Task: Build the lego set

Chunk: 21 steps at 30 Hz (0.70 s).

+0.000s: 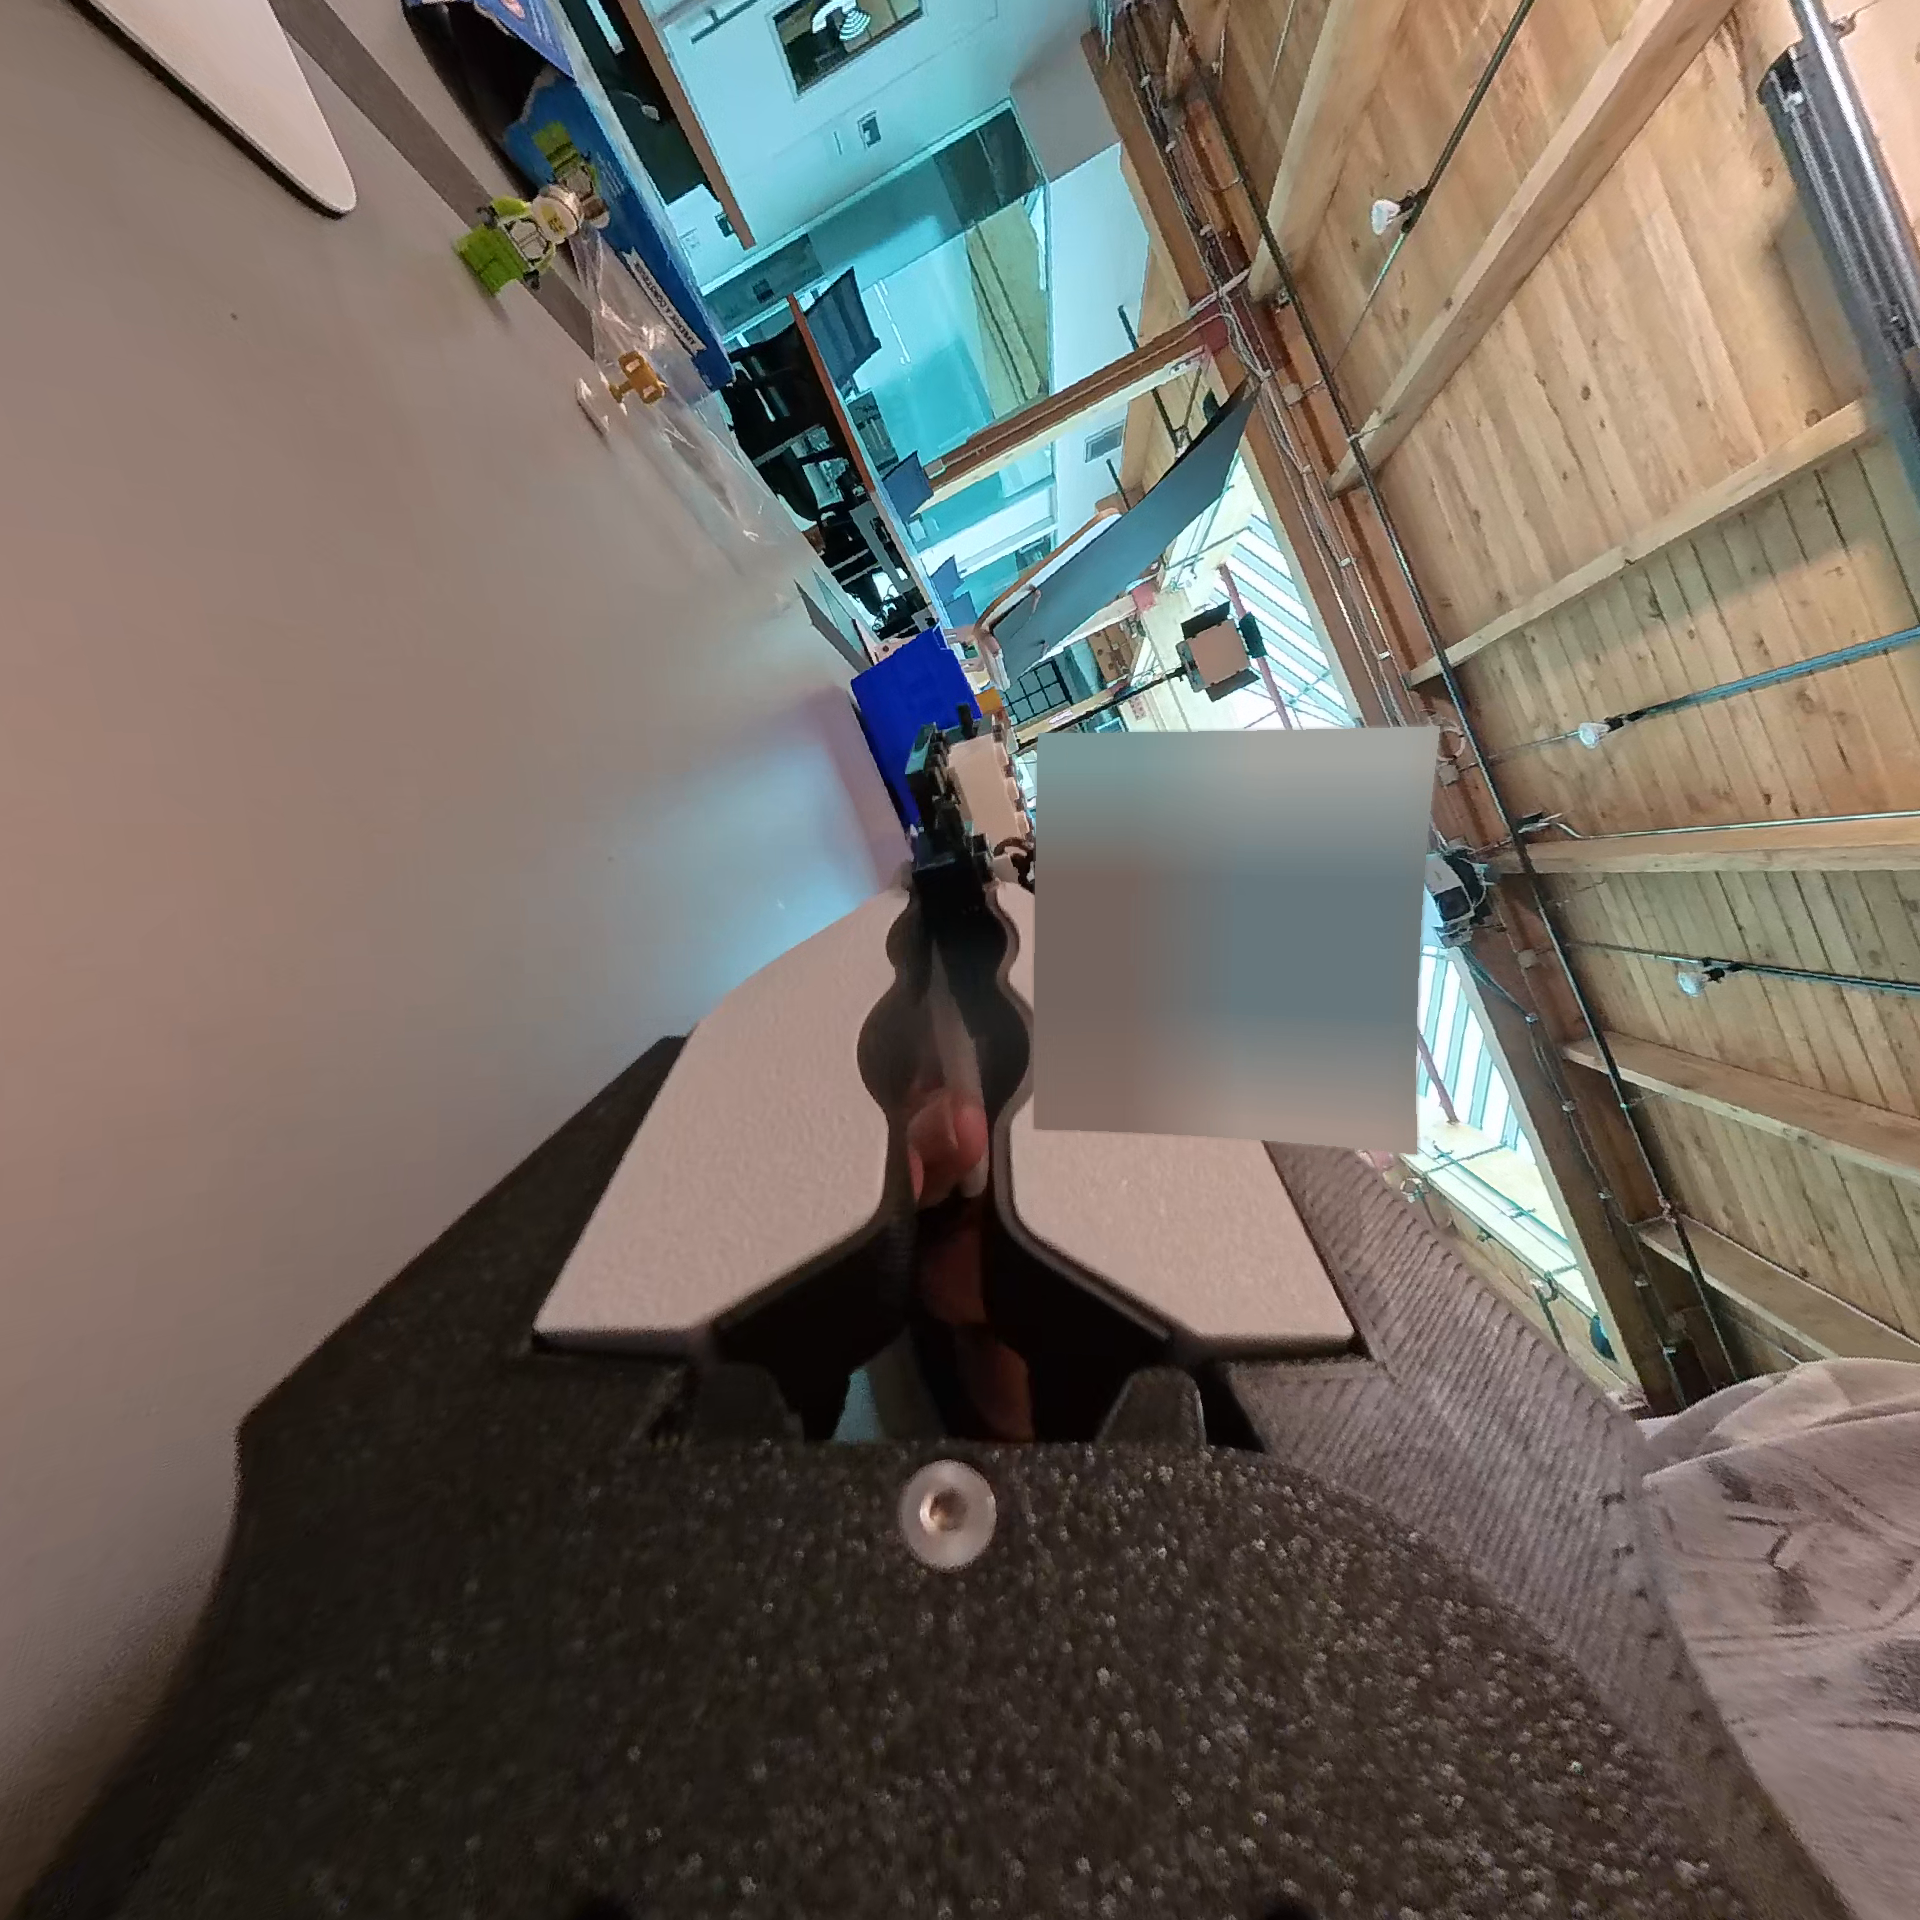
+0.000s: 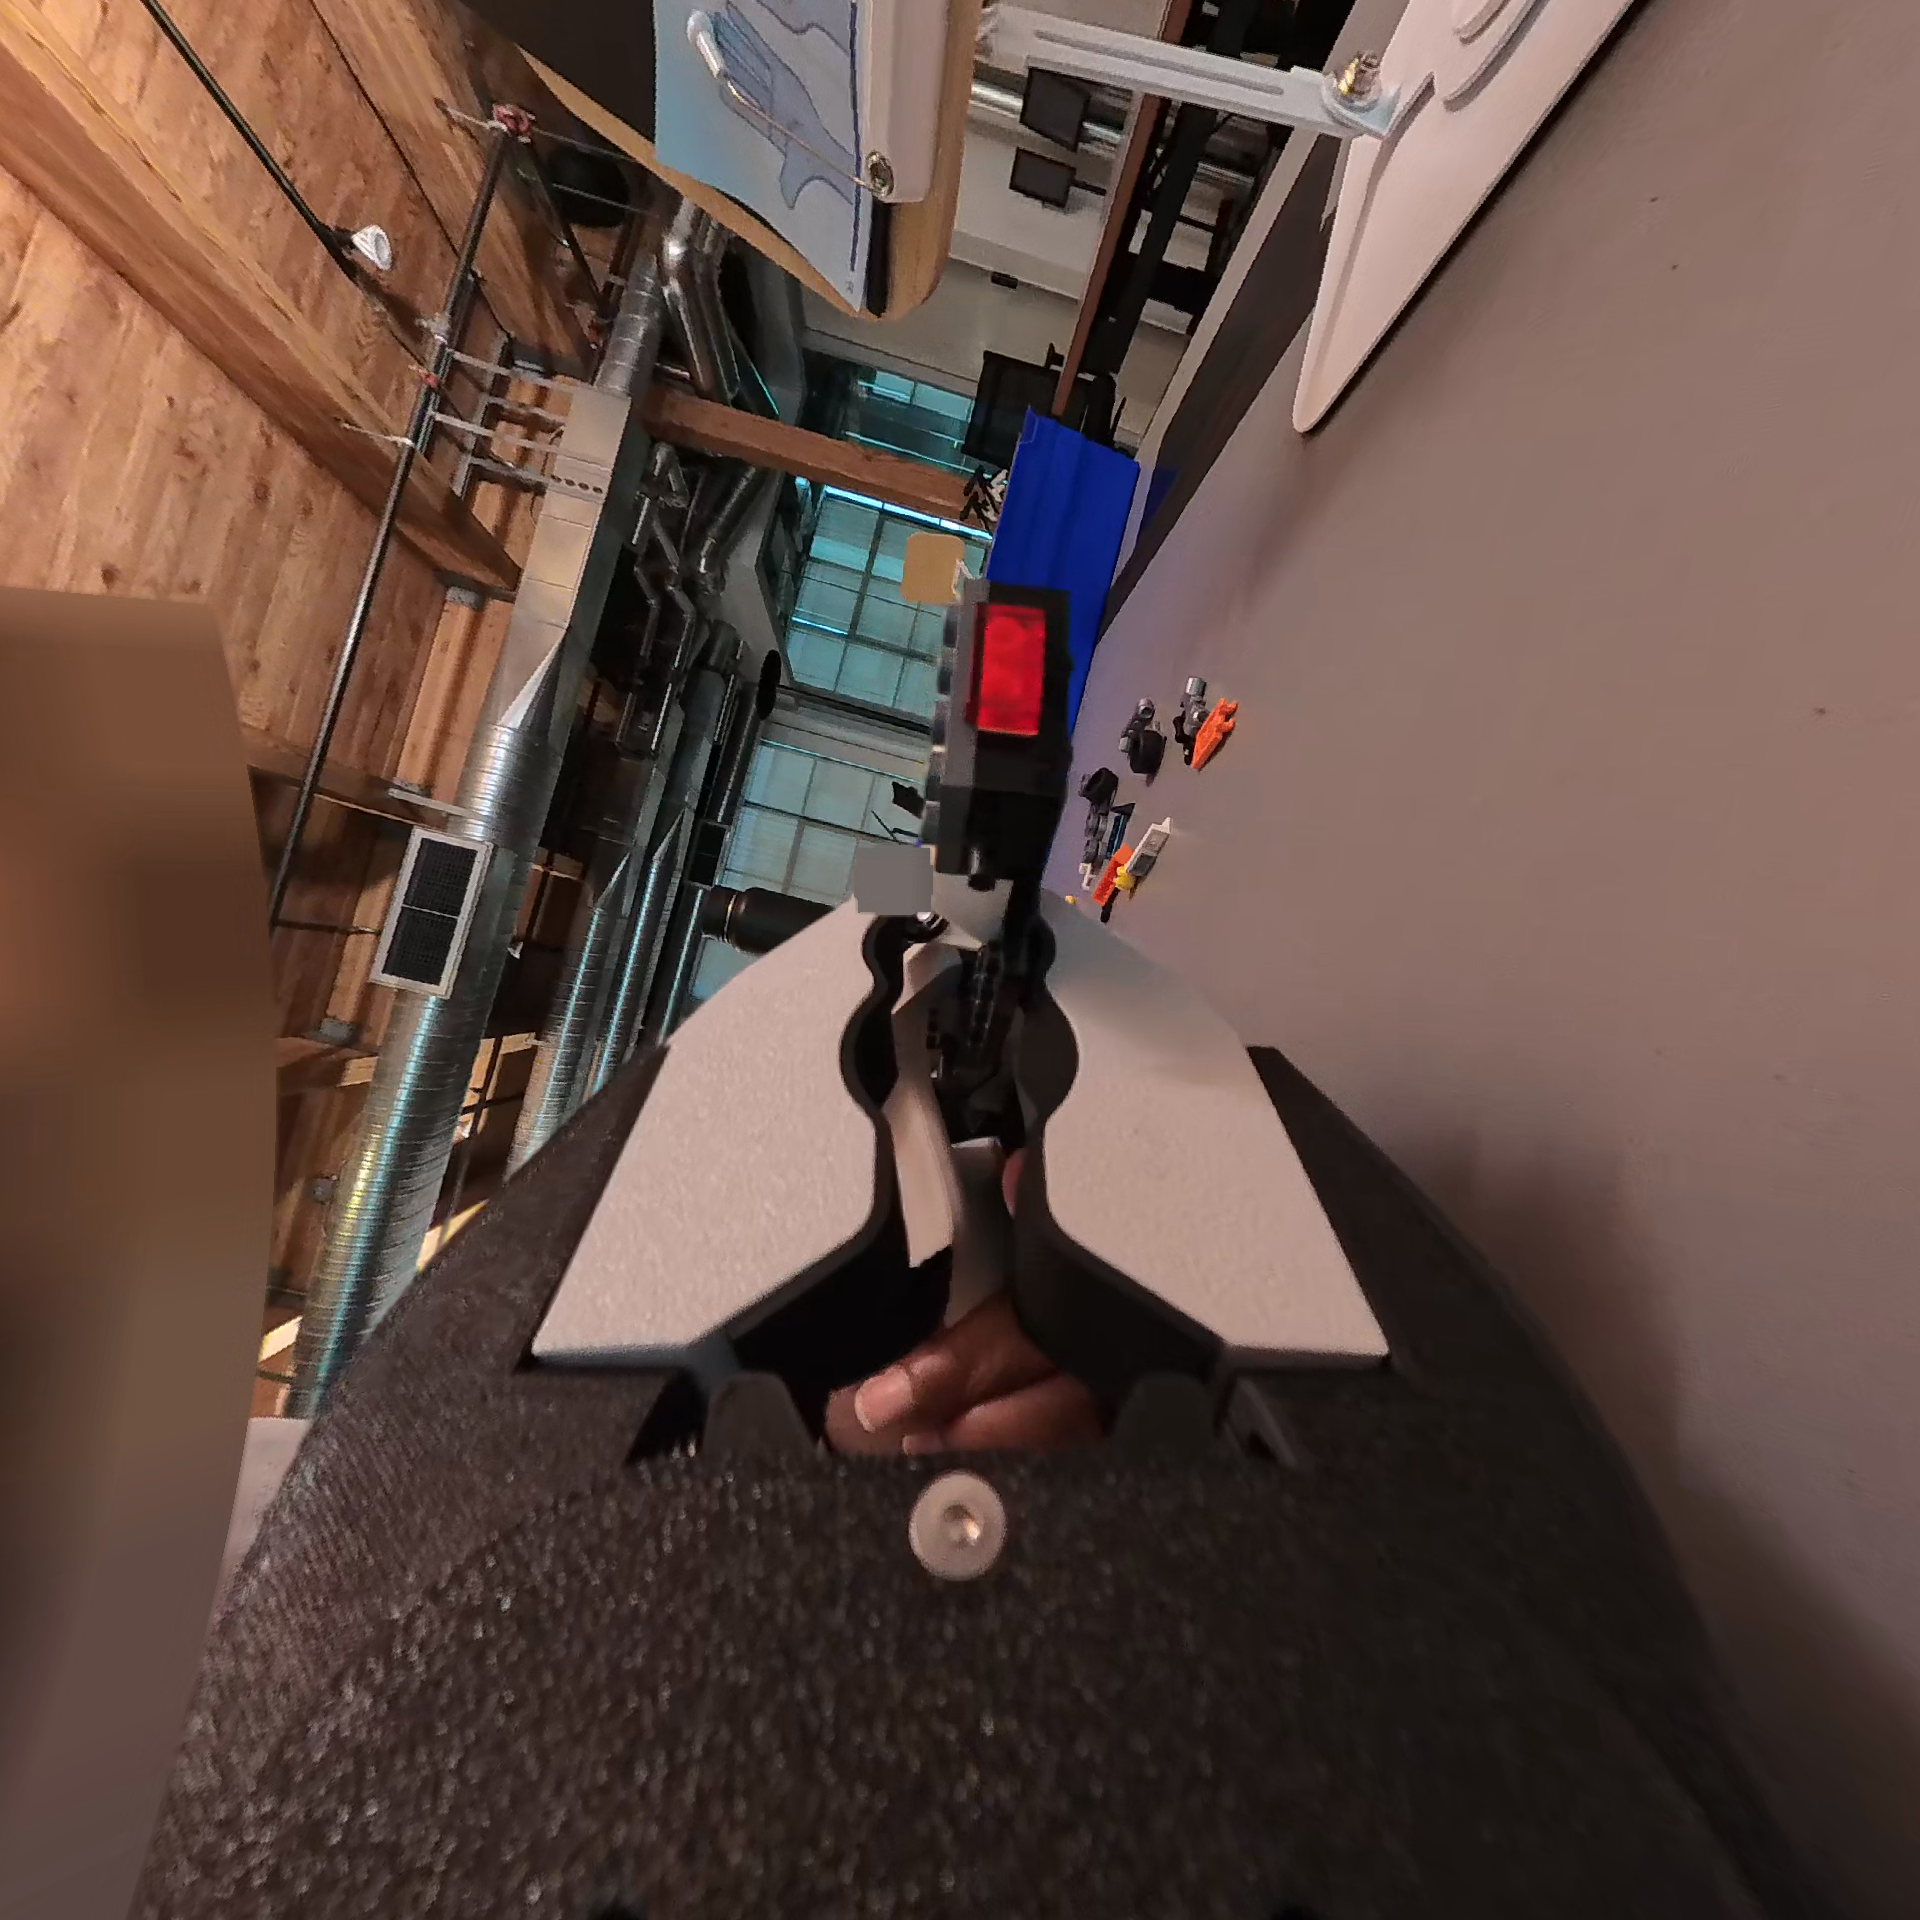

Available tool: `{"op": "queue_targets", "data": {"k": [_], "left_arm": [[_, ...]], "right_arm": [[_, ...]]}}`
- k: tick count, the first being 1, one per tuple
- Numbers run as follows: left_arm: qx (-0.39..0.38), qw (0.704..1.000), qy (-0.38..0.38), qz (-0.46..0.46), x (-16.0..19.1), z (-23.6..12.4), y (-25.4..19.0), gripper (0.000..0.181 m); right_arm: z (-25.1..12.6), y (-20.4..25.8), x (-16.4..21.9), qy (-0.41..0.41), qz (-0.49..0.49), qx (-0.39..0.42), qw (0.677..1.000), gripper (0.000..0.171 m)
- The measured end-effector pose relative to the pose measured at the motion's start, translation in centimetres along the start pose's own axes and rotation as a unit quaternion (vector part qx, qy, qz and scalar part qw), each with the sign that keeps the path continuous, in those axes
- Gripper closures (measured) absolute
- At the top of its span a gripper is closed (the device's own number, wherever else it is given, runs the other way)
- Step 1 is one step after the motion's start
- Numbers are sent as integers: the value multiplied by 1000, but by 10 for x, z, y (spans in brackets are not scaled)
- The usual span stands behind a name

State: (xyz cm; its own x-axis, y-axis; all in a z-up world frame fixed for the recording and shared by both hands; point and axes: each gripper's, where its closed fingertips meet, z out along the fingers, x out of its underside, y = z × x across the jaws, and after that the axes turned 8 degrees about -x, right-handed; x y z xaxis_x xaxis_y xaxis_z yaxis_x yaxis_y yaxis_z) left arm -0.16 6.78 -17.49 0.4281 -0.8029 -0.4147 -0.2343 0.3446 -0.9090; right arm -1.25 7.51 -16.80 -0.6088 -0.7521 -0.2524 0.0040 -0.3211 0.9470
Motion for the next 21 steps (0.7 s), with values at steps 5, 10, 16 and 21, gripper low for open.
{"op": "queue_targets", "data": {"k": [5,10,16,21], "left_arm": [[2,1000,2,-3,1,0,1,172],[26,999,-5,-29,-3,0,-4,171],[51,997,-5,-63,-6,-2,-6,172],[60,998,-4,-24,-4,-3,-13,172]], "right_arm": [[-1,-1,1,1,-3,0,1000,151],[0,8,-2,-7,12,-37,999,149],[1,16,-9,-16,19,-63,998,128],[-4,16,-11,-8,-20,-53,998,137]]}}
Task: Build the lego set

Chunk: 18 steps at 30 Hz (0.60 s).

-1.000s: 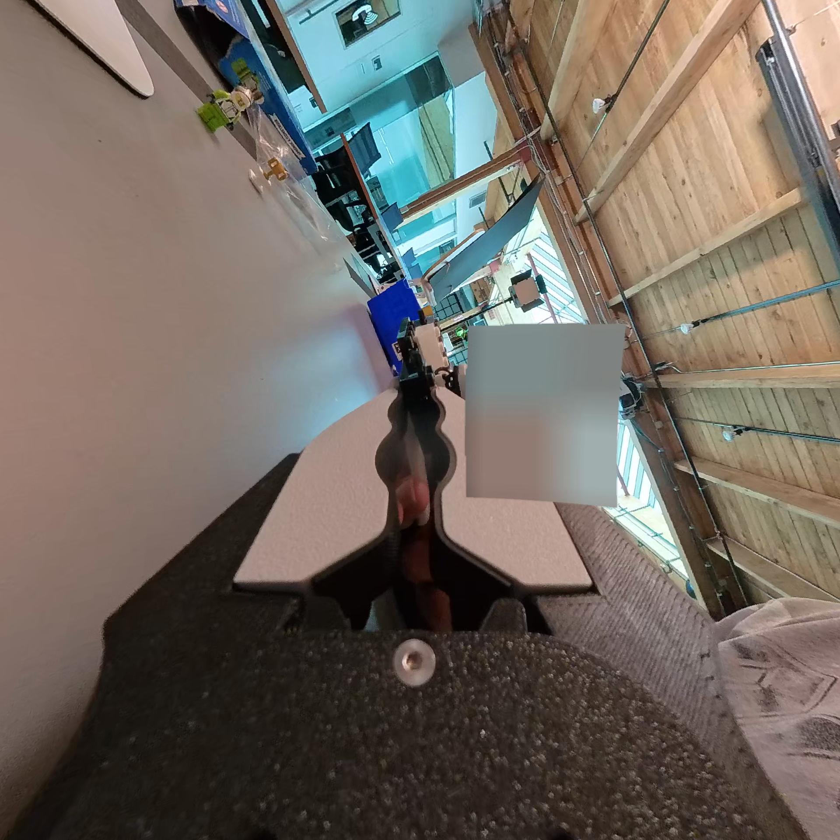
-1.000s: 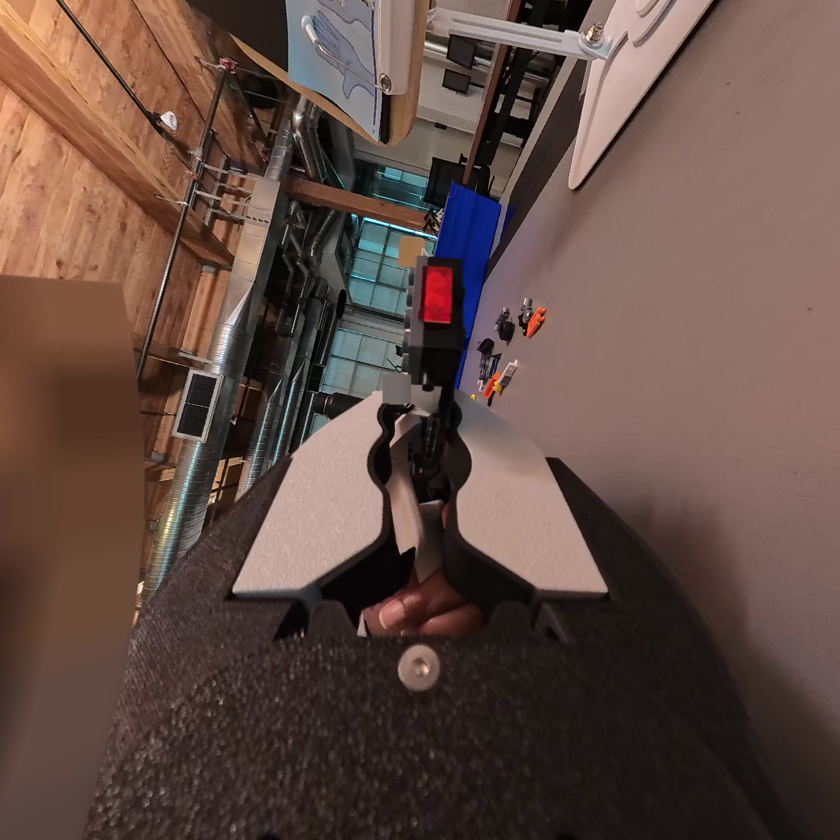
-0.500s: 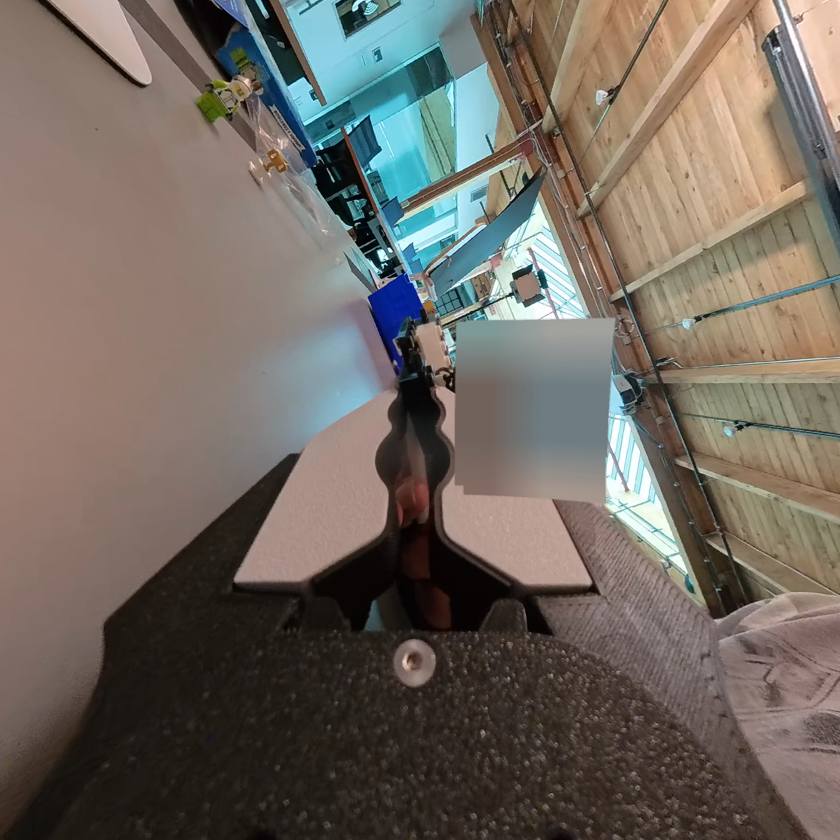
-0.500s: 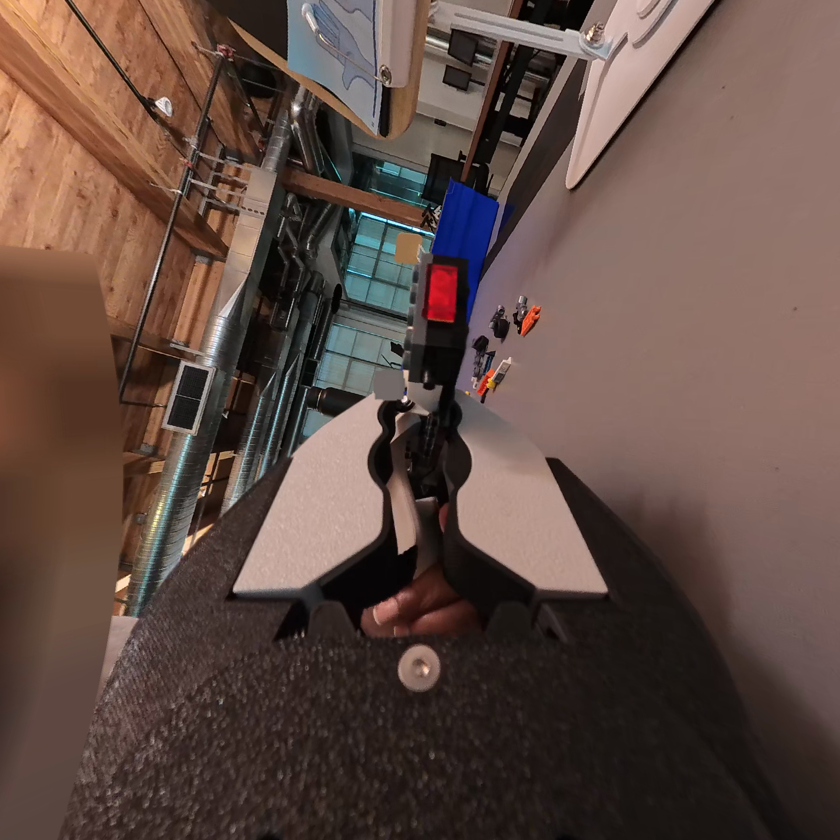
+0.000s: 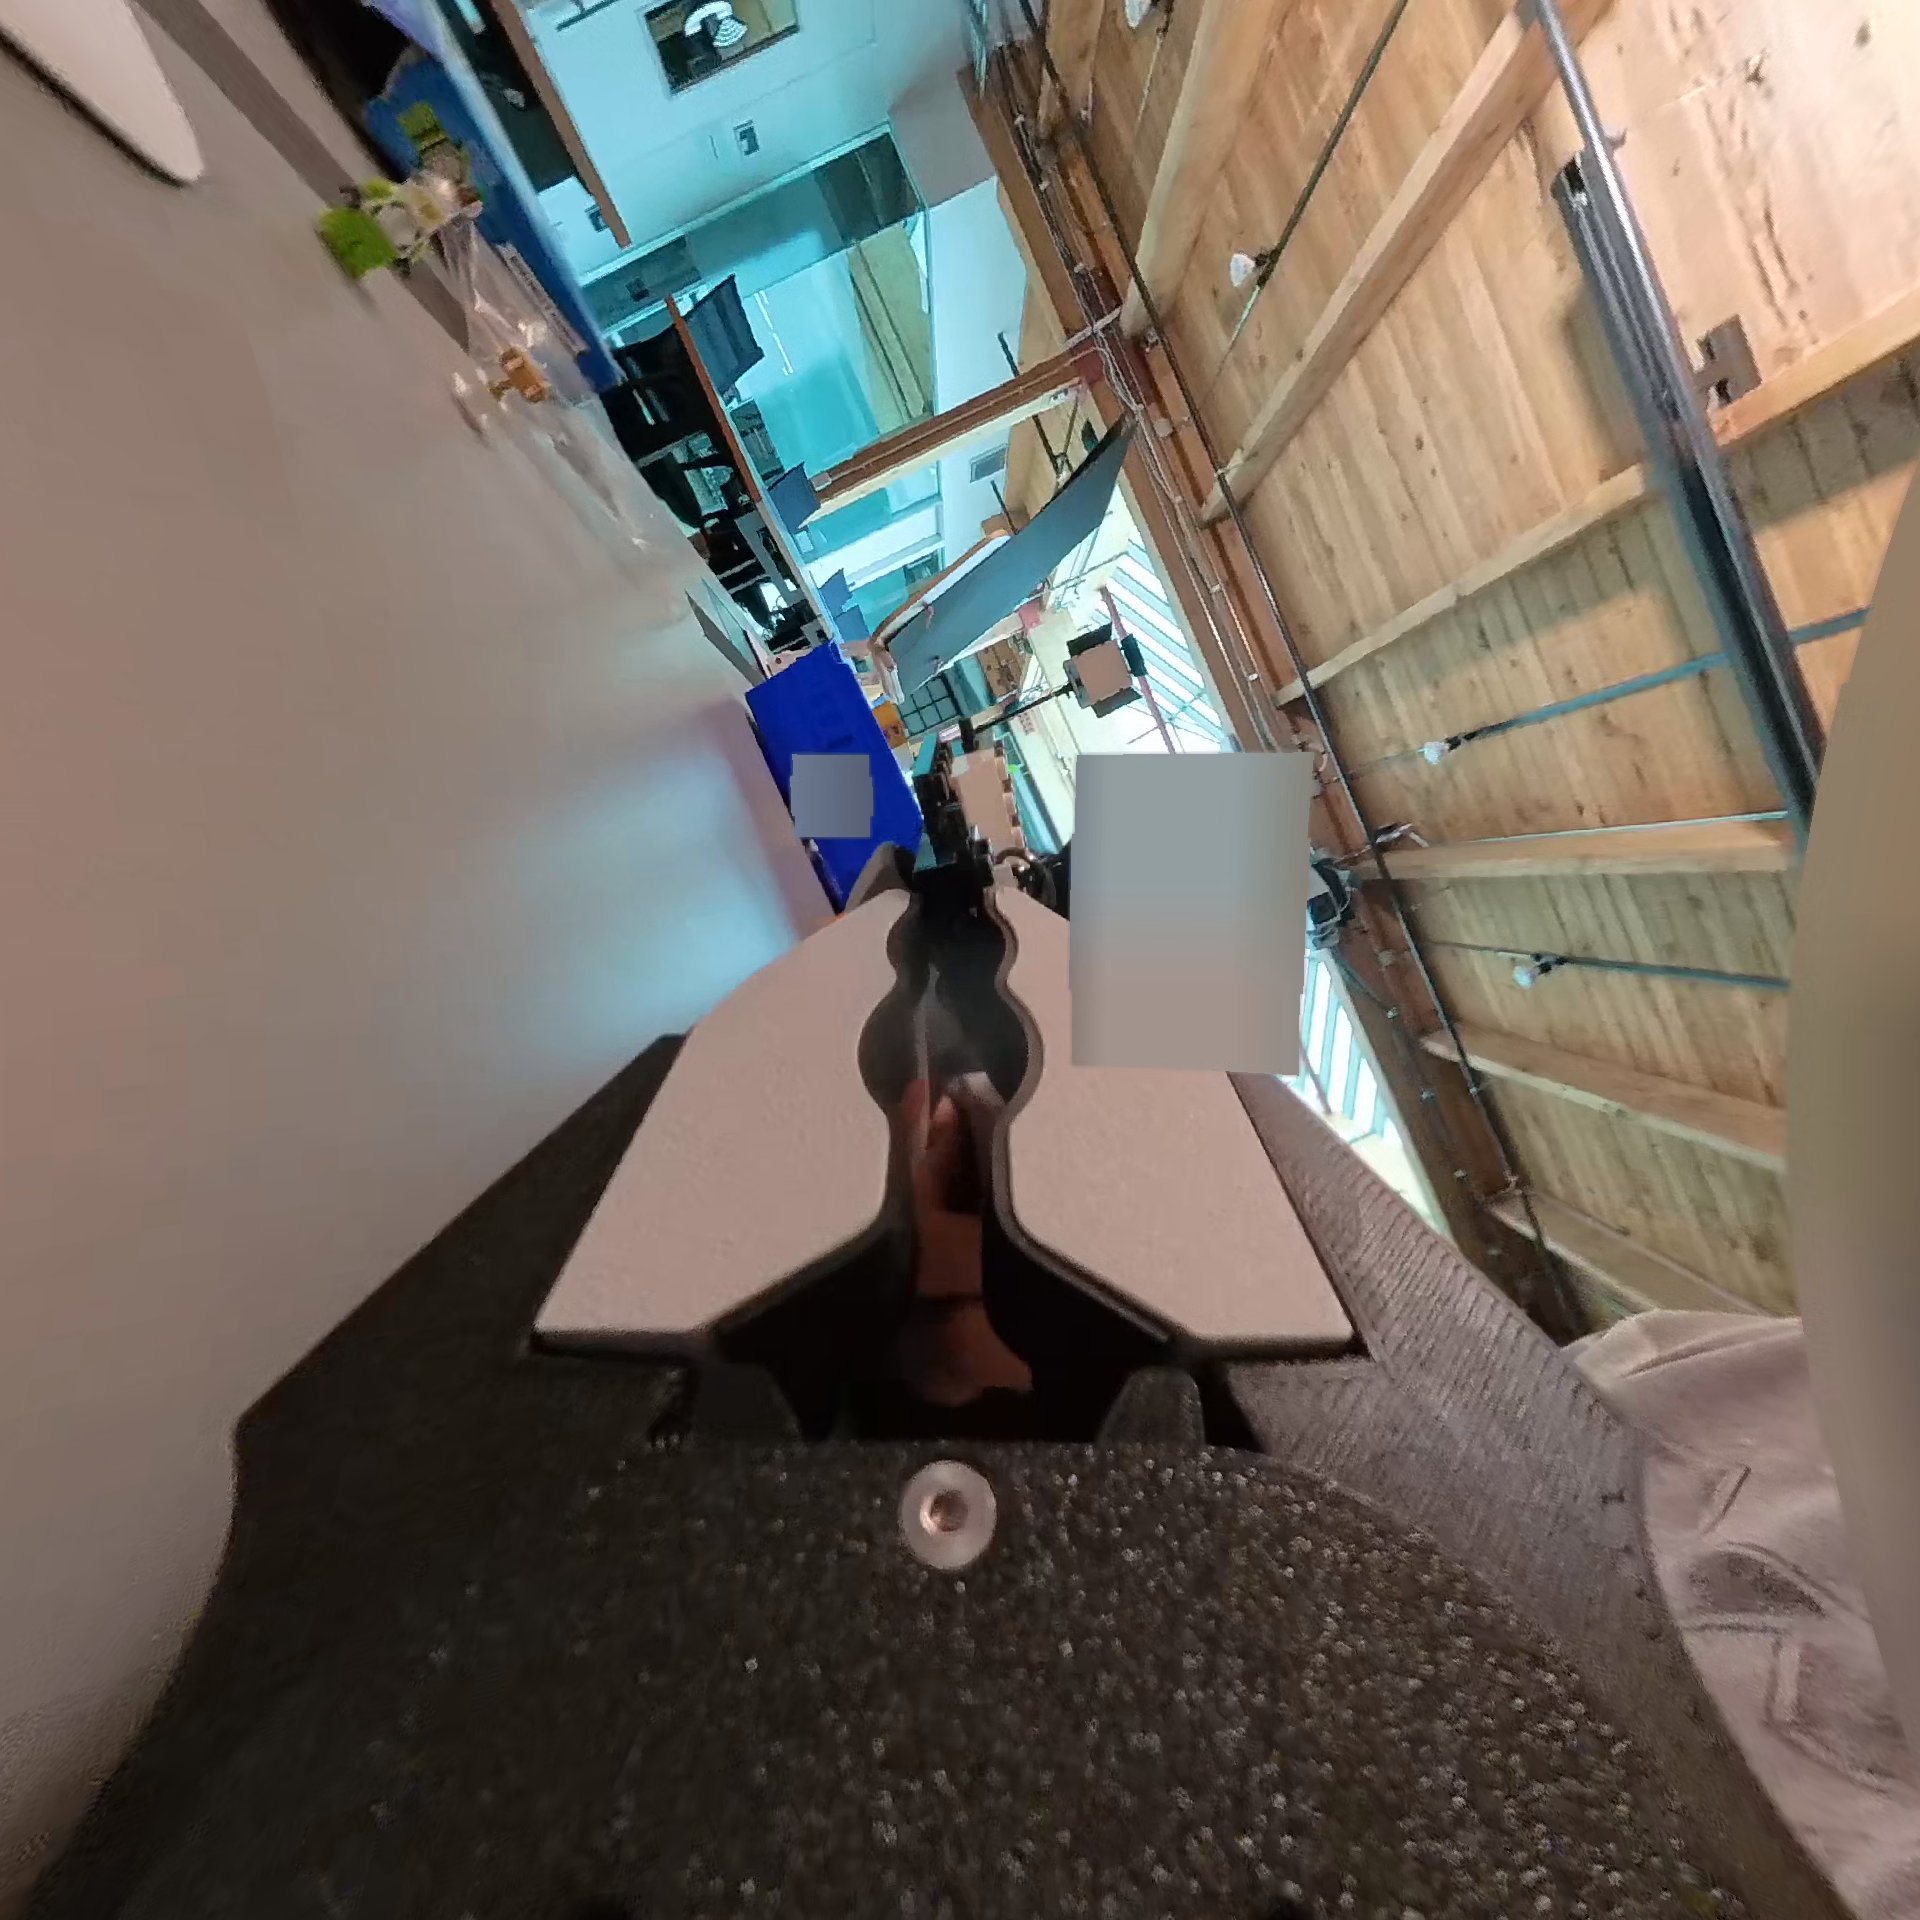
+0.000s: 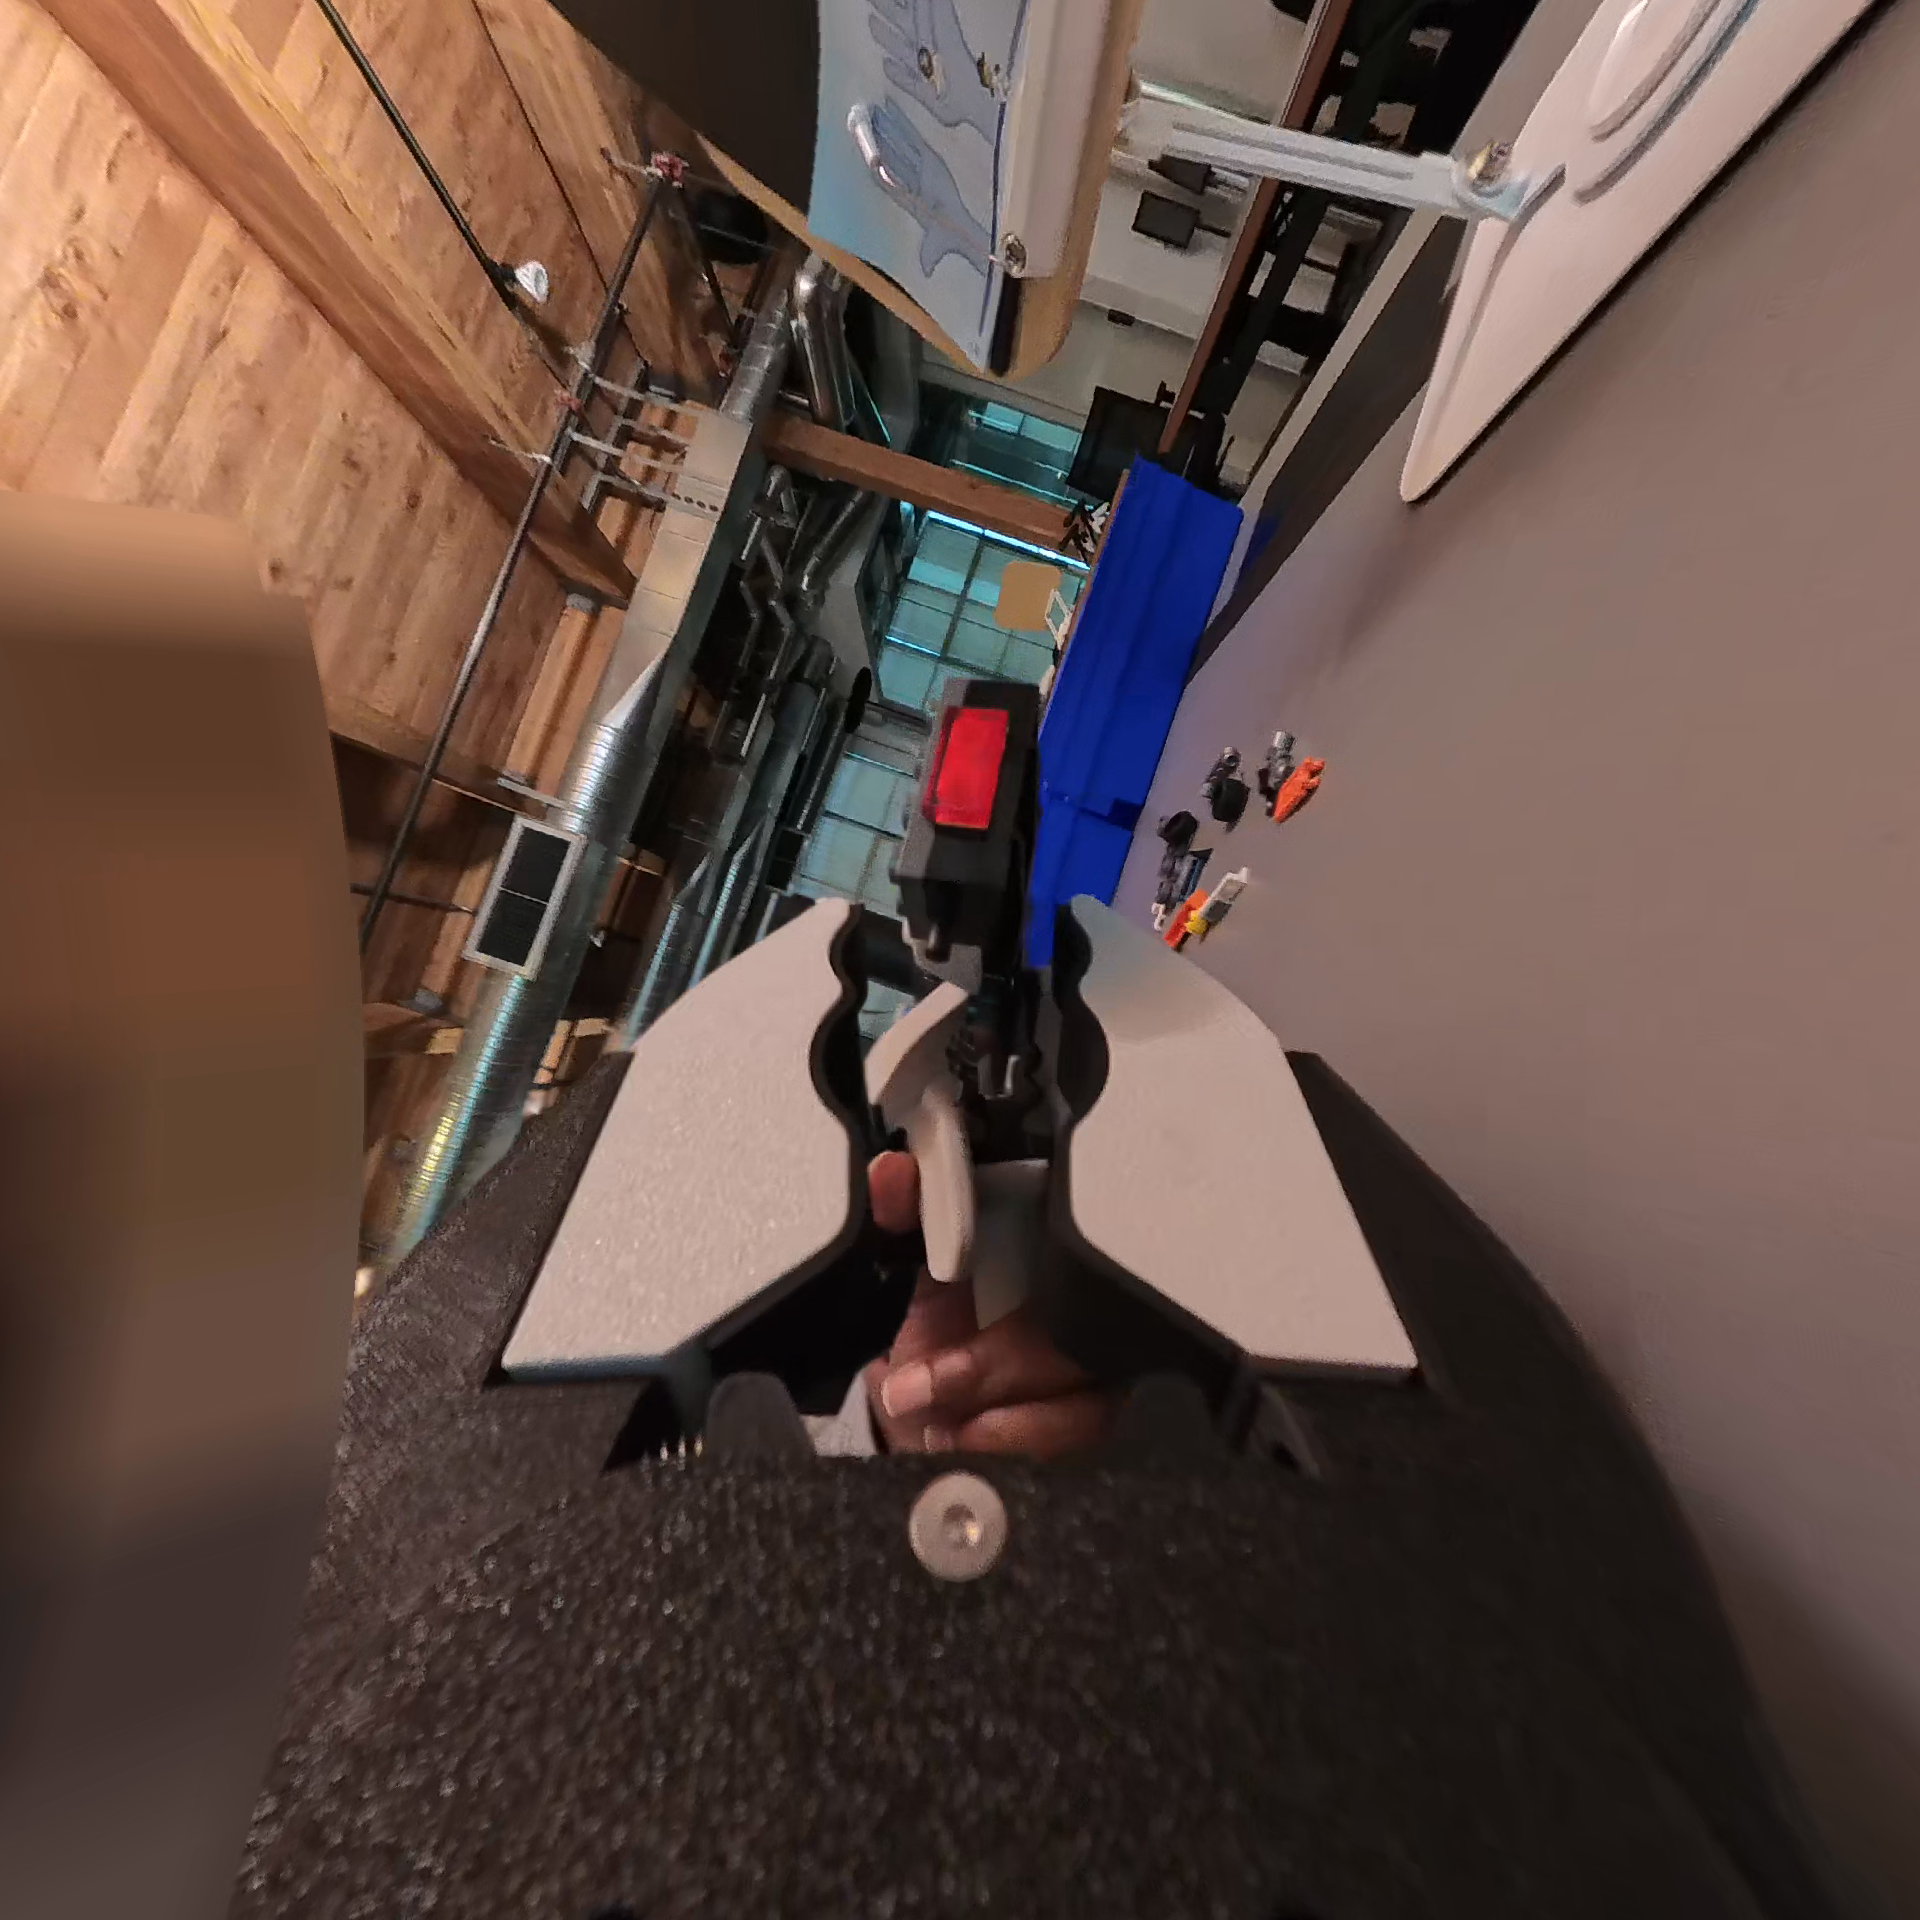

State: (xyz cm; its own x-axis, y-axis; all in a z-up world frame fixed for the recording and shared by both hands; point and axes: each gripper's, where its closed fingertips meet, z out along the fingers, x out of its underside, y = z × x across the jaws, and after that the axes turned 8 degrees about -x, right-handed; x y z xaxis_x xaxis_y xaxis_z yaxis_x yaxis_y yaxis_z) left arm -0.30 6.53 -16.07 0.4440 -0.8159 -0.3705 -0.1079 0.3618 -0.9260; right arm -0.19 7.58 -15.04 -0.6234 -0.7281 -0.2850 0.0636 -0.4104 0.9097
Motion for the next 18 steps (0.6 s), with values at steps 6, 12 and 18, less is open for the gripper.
{"op": "queue_targets", "data": {"k": [6,12,18], "left_arm": [[5,997,-4,74,3,1,-13,172],[22,998,-4,55,2,0,-15,172],[28,998,-3,65,4,1,-17,172]], "right_arm": [[-5,10,9,30,-64,-13,997,144],[-12,17,11,46,-92,-24,994,149],[-15,12,9,57,-130,22,990,162]]}}
